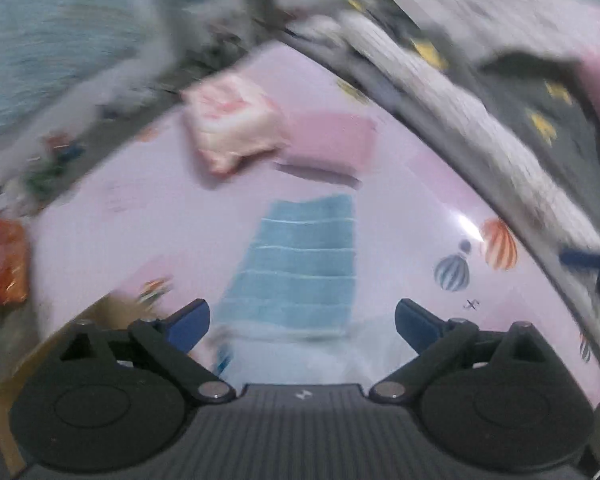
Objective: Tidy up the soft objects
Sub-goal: 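Move the left tool to the blue towel while the right tool approaches the pink sponge, then grasp the blue towel with the left tool while the right tool grasps the pink mesh sponge, then carry the blue towel and pink sponge over the cardboard box with both tools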
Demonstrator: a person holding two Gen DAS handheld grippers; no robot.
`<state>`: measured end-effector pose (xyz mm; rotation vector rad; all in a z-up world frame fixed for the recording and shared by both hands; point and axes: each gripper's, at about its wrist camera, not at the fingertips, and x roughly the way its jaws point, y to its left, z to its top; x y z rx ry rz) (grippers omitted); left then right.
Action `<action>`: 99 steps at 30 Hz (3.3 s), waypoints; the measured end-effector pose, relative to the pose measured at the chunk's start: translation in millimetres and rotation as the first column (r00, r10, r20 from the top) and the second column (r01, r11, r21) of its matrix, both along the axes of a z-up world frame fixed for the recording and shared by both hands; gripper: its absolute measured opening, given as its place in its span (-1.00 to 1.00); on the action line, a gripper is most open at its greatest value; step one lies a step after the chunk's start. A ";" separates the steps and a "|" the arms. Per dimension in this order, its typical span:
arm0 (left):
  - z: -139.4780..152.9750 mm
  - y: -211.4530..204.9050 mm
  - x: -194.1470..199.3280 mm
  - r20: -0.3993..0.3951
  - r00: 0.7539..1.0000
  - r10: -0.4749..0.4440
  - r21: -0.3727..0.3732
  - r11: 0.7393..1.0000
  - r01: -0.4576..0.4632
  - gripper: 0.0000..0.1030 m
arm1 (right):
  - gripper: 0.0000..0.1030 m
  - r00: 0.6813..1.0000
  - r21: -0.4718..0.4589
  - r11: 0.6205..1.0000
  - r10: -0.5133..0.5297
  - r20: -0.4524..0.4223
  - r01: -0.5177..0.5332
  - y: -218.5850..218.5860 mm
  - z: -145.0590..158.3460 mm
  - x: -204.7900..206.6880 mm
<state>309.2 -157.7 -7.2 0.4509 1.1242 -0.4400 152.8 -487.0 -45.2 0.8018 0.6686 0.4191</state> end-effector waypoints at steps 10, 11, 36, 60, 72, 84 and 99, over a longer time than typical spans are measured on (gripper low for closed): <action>-106.5 -26.1 89.9 -0.254 0.967 -0.024 0.076 0.996 0.045 0.94 | 0.77 0.999 -0.087 0.996 0.013 -0.049 -0.017 -9.1 -17.0 116.4; -116.1 -25.7 94.0 -0.277 0.961 -0.016 0.083 0.996 0.041 0.94 | 0.77 0.998 -0.096 0.995 0.013 -0.053 -0.018 -8.8 -19.1 127.0; -100.2 0.2 96.3 -0.162 0.980 0.114 0.074 0.992 -0.103 -0.80 | 0.99 0.890 -0.716 0.580 0.437 -0.127 -0.387 99.3 -90.2 317.3; 39.5 -4.3 -1.3 0.054 0.992 0.110 -0.222 0.970 -0.095 -0.82 | 0.52 0.995 -0.335 0.940 0.033 -0.094 -0.063 -28.0 -22.7 94.9; 140.6 76.6 -130.1 0.196 0.956 0.217 -0.375 0.918 -0.132 -0.82 | 0.54 0.995 -0.043 0.998 -0.037 0.090 0.041 -32.7 32.1 -88.4; 126.3 222.4 -243.8 0.185 0.839 0.511 -0.397 0.820 -0.412 -0.82 | 0.55 0.939 0.108 0.942 0.295 0.179 -0.316 74.7 56.4 -109.3; -56.9 260.6 -221.9 -0.181 0.837 0.517 -0.340 0.765 -0.547 -0.82 | 0.57 0.907 0.122 0.900 0.419 0.028 -0.419 171.1 35.7 -100.5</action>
